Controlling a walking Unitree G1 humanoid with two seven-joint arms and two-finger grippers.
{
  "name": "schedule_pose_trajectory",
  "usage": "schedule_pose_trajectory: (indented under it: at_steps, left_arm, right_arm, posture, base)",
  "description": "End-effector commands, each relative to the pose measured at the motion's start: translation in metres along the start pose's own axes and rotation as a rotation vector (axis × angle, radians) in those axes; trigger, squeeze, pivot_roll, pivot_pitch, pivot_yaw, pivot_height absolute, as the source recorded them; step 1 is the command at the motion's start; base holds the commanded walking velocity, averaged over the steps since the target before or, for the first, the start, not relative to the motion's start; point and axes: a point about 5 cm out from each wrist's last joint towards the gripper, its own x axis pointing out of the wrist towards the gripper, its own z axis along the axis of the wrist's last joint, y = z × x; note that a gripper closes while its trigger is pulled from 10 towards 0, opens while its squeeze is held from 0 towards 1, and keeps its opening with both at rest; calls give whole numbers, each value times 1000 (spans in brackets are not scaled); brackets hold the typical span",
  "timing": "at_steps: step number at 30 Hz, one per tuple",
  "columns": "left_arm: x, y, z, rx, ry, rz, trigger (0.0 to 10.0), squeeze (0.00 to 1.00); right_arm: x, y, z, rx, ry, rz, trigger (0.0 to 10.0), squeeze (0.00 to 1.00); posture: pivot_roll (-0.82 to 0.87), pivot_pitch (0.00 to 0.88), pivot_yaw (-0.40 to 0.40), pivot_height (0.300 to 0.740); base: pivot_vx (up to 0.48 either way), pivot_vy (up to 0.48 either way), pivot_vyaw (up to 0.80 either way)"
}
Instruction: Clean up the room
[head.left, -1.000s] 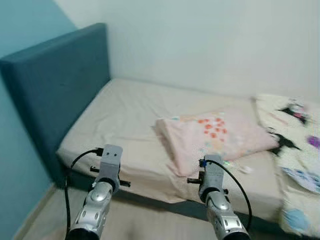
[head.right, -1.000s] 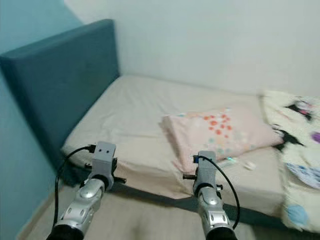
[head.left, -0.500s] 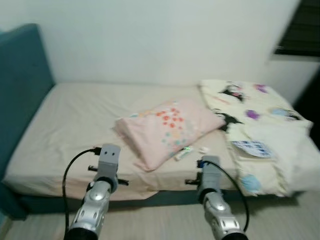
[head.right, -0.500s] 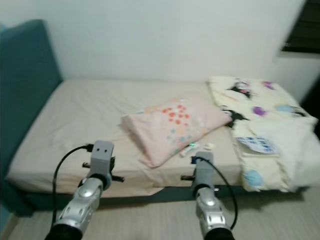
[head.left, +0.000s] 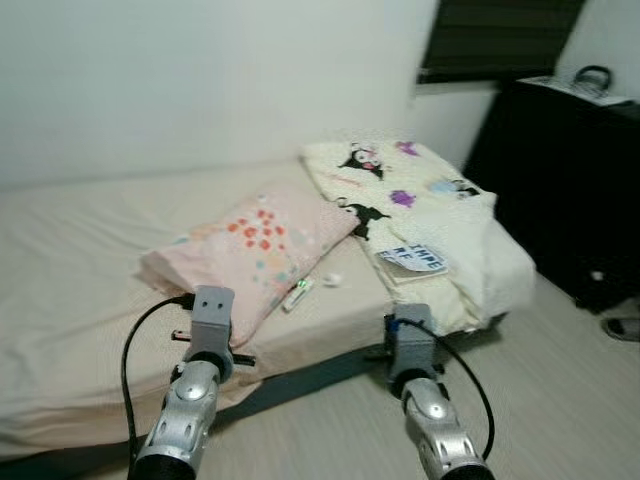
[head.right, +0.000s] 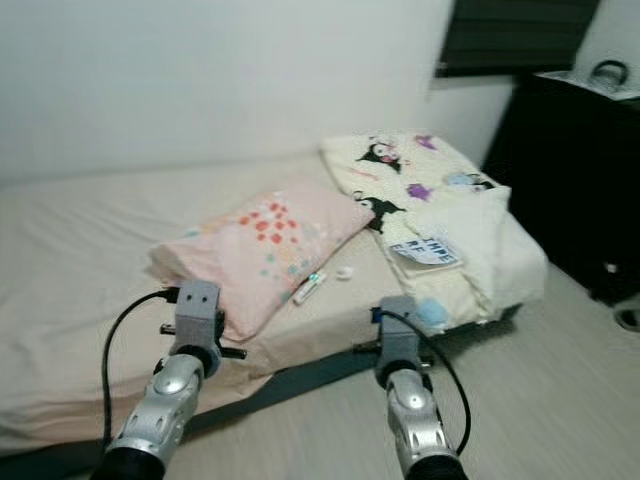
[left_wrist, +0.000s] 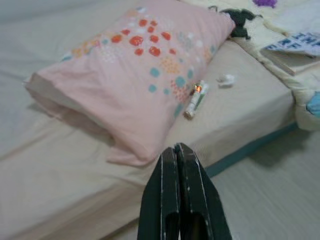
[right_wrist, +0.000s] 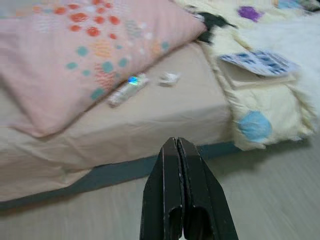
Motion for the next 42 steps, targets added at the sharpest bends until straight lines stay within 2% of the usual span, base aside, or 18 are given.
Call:
schedule_pose_trajectory:
  at_steps: [1, 9, 19, 27, 35, 42]
  left_arm:
    - [-2, -3, 1, 9, -20, 2, 10000, 0]
    - [0, -1, 5, -17, -32, 27, 10000, 0]
    - [-1, -4, 5, -45, -38, -4, 10000, 0]
    - [-1, -3, 4, -52, -33, -1, 10000, 0]
    - [-1, -4, 3, -60, -33, -2, 10000, 0]
    - [-2, -4, 2, -62, -34, 2, 10000, 0]
  right_arm:
    - [1, 1, 8, 3, -43, 13, 10000, 0]
    - [1, 0, 8, -19, -33, 17, 10000, 0]
    - [1, -2, 7, -35, -30, 7, 10000, 0]
    - [1, -4, 7, -43, -25, 9, 10000, 0]
    - [0, -1, 5, -115, -14, 55, 10000, 0]
    - [0, -5, 3, -56, -3, 14, 10000, 0]
  posture:
    - [34, 0, -59, 740]
    - [34, 0, -64, 740]
    - [31, 0, -66, 740]
    - [29, 0, -70, 740]
    - [28, 0, -75, 740]
    - [28, 0, -76, 740]
  base:
    - [0, 0, 0]
    - [0, 0, 0]
    - [0, 0, 0]
    - [293, 0, 0]
    - [301, 0, 200]
    - [300, 0, 229]
